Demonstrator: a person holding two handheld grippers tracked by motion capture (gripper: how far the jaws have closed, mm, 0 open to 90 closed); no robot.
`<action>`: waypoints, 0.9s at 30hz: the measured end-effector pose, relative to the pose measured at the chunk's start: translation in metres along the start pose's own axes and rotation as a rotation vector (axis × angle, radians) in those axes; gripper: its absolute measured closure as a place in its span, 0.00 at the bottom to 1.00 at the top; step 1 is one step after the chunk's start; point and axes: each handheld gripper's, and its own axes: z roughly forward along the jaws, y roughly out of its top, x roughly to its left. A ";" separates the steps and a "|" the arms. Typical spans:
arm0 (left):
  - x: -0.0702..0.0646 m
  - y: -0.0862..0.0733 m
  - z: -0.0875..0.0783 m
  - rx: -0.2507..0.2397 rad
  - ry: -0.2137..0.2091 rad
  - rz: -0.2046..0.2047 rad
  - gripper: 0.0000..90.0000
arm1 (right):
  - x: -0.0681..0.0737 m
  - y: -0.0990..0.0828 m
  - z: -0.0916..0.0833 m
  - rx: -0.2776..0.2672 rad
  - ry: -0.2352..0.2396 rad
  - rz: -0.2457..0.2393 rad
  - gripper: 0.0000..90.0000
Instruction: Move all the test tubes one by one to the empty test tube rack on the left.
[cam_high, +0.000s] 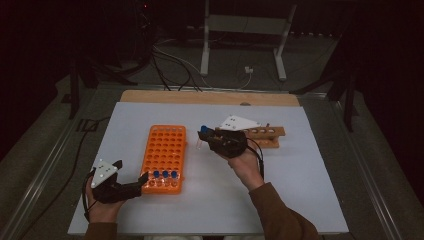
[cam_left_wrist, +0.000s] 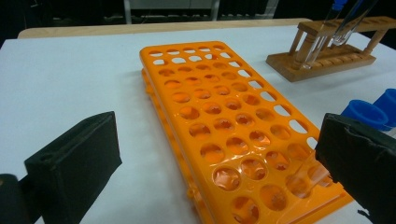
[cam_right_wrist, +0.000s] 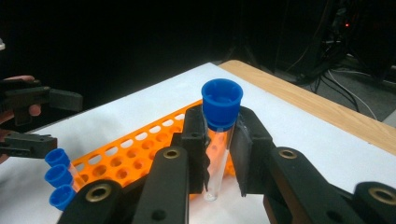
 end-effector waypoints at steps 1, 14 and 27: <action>-0.001 0.000 0.000 0.001 0.001 0.006 0.01 | 0.002 0.000 0.001 0.003 0.004 -0.002 0.85; -0.005 0.008 0.002 -0.024 0.035 0.035 0.01 | 0.022 0.007 0.019 0.023 0.055 -0.037 0.85; -0.001 0.018 0.006 -0.055 0.016 0.030 0.01 | 0.041 0.017 0.038 0.035 0.107 -0.052 0.85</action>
